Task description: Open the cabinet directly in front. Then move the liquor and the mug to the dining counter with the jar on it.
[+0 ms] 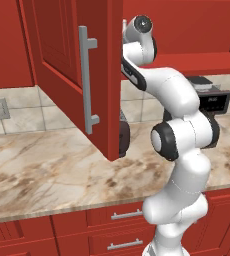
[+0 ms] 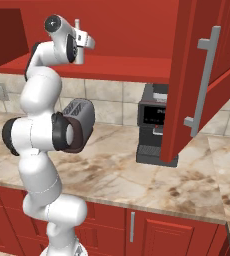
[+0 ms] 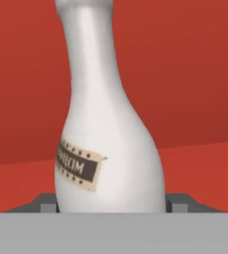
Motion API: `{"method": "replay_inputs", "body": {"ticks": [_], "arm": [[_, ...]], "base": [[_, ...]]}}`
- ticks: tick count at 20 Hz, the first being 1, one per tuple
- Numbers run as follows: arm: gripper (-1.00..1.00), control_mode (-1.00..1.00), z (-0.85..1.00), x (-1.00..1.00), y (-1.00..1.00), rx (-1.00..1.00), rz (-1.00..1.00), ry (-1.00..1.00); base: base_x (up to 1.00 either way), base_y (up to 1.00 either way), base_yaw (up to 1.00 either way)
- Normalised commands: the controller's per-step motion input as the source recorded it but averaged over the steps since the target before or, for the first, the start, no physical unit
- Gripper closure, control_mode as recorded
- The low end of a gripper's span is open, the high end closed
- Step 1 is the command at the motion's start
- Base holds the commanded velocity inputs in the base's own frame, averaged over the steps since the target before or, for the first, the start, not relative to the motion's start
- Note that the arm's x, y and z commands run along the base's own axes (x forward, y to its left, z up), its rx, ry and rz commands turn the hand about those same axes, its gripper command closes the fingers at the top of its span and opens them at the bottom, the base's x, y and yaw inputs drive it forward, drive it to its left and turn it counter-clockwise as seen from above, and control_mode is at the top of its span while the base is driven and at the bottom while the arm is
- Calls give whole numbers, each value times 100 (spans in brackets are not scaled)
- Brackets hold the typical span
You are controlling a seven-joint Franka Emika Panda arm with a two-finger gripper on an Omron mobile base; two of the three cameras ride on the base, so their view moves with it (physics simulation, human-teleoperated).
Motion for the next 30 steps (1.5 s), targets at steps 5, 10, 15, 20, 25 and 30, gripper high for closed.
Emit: {"method": "replay_inputs", "body": {"ticks": [5, 10, 15, 20, 25, 30], "arm": [[100, -100, 0, 0, 0, 0, 0, -6], [100, -100, 10, -32, 0, -3, 0, -42], [100, -100, 11, -23, 0, -2, 0, -26], [100, -100, 0, -21, 0, 0, 0, -1], [100, -100, 29, -96, 0, 0, 0, -22], [100, -100, 29, -100, 0, 5, 0, -6]], "base": [[0, 0, 0], [0, 0, 0], [0, 0, 0], [0, 0, 0], [0, 0, 0], [0, 0, 0]]}}
